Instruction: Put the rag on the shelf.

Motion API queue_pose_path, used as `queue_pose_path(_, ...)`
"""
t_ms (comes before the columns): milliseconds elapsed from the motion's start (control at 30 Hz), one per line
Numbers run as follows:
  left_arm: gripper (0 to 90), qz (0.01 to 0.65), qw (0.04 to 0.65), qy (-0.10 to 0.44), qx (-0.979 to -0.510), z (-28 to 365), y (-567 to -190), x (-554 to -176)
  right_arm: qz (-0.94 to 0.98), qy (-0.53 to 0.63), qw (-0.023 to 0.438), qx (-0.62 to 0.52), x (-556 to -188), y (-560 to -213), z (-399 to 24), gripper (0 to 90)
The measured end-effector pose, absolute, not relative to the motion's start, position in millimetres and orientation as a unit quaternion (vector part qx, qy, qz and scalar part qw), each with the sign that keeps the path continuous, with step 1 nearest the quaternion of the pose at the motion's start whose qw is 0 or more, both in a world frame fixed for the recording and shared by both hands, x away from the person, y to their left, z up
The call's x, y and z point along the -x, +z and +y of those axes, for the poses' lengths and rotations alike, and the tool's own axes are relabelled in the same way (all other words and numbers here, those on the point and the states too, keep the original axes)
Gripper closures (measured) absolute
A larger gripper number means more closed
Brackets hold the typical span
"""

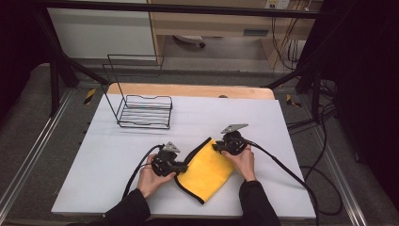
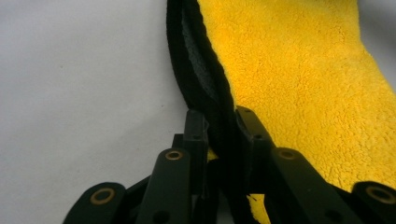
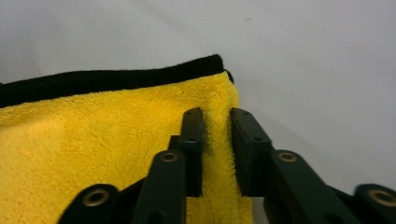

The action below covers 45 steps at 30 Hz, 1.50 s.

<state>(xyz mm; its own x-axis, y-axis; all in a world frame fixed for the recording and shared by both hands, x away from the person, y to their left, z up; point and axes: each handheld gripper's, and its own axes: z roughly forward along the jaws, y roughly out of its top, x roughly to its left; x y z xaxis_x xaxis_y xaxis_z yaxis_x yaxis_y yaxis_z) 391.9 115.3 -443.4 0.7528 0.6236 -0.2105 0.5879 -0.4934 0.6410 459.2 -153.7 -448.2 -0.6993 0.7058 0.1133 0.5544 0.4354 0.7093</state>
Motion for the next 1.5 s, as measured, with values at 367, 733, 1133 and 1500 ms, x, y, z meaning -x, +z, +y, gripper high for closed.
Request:
queue_pose_path(367, 77.5, 0.350, 0.362, 0.061, -0.862, 135, -425, -349, 0.857, 0.412, 0.126, -0.283, -454, -433, -108, 84.7)
queue_pose_path(733, 64.9, 0.394, 0.361, 0.087, -0.841, 166, -430, -340, 0.870, 0.405, 0.137, -0.245, -471, -436, -55, 67.9)
queue_pose_path(1133, 31.3, 0.388, 0.388, 0.119, -0.828, 173, -411, -387, 0.832, 0.427, 0.131, -0.328, -429, -419, -132, 52.3)
queue_pose_path(1500, 31.8, 0.411, 0.390, 0.100, -0.818, 152, -421, -435, 0.830, 0.430, 0.134, -0.331, -430, -414, -138, 83.9)
